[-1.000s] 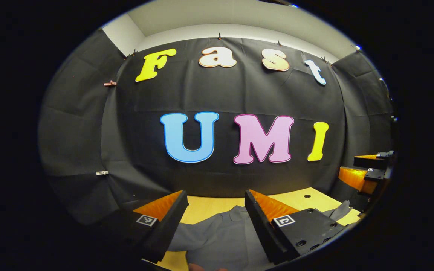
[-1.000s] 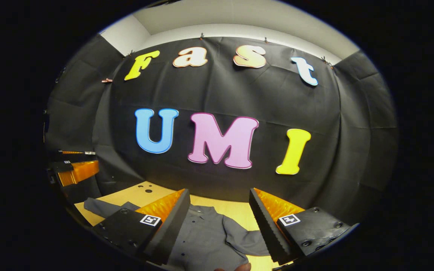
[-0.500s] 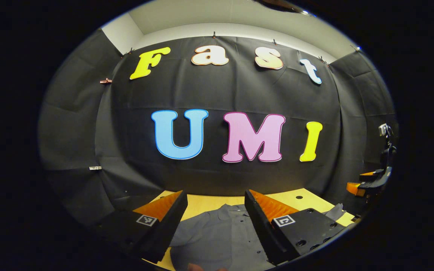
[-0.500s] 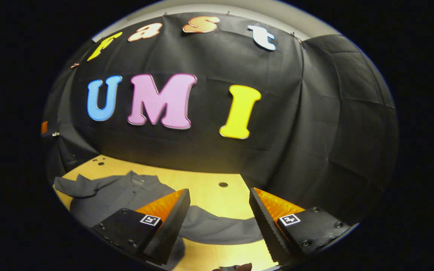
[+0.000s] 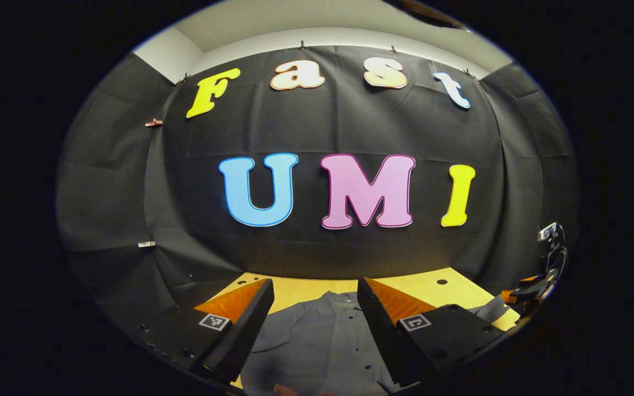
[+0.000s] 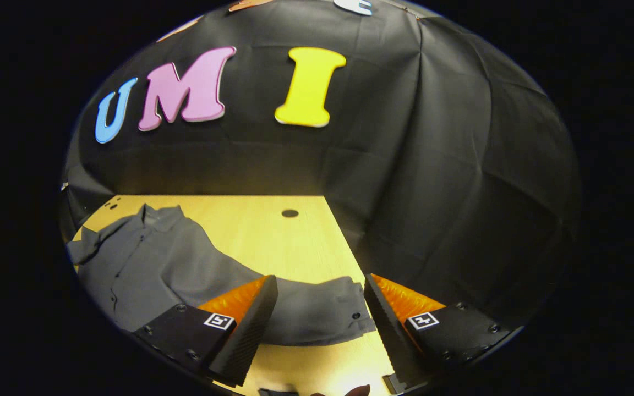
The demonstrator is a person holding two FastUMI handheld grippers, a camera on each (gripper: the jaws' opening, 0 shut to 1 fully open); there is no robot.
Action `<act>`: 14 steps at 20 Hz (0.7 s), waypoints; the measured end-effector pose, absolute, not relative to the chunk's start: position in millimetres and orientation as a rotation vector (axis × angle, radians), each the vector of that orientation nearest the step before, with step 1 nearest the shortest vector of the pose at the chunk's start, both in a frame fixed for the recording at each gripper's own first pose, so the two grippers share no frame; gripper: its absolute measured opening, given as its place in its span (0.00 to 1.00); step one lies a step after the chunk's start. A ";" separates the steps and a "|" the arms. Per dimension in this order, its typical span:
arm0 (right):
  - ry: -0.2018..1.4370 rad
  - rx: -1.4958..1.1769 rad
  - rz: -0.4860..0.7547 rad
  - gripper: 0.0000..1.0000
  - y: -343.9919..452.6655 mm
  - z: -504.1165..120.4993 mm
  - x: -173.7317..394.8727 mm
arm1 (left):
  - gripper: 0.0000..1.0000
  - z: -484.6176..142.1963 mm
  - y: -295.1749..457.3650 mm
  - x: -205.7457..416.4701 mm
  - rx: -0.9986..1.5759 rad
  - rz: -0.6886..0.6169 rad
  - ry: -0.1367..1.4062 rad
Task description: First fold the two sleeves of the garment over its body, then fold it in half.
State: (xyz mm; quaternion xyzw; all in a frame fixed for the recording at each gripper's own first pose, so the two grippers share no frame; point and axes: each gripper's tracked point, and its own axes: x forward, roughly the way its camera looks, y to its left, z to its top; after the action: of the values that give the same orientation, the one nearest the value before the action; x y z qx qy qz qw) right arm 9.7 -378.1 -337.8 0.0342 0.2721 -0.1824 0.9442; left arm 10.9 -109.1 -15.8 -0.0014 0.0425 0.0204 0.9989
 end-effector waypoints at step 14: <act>0.811 0.162 -0.340 0.98 -411.5 -474.0 5.4 | 0.95 -19.9 -103.0 -3.7 0.032 0.177 0.136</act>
State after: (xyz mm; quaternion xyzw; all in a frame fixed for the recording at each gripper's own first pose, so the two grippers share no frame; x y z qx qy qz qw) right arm 5.4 -411.5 -474.0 0.0783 0.3919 -0.1643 0.9018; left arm -3.7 -103.0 -19.9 0.0158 0.0681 0.0881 0.9937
